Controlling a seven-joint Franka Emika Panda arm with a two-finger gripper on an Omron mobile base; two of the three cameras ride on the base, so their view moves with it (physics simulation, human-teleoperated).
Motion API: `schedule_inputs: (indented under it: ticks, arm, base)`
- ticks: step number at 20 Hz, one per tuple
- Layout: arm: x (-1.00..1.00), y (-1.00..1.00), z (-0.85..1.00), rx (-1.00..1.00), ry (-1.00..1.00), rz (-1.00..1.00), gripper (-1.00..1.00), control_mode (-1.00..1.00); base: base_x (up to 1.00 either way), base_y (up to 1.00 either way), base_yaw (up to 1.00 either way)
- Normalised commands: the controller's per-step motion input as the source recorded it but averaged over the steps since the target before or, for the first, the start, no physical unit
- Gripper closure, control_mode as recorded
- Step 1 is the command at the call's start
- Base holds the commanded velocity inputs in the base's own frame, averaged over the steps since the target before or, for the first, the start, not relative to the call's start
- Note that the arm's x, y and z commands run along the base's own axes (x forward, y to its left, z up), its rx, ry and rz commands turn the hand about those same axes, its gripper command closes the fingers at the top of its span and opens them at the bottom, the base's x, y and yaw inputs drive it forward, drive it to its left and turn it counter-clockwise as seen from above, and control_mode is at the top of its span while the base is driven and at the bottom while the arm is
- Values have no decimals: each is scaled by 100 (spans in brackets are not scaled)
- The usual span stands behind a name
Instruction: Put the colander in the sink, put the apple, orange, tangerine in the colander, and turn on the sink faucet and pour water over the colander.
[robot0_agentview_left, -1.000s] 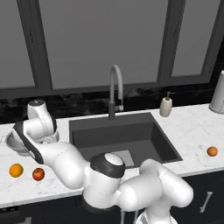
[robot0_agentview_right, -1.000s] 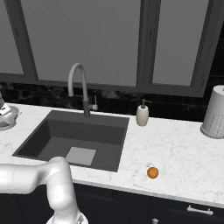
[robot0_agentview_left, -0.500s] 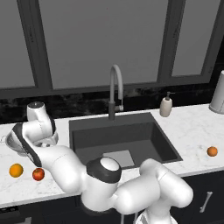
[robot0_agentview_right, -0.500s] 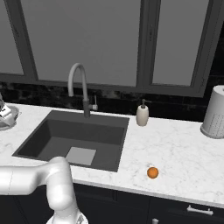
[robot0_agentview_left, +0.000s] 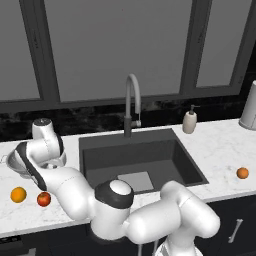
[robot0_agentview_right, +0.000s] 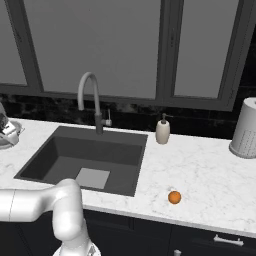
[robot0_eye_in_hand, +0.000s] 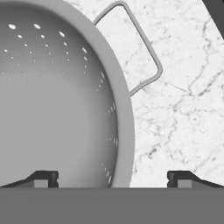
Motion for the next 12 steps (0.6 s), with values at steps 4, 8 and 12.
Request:
schedule_inputs:
  ticks: [4,8,12]
  arm:
    - [16,4,-18,0,0,-4,-100,-100]
    - [14,10,-18,0,0,-4,-100,-100]
    - [2,7,-9,0,0,-6,100,-100]
  base:
    - [0,0,0]
    - [0,0,0]
    - [0,0,0]
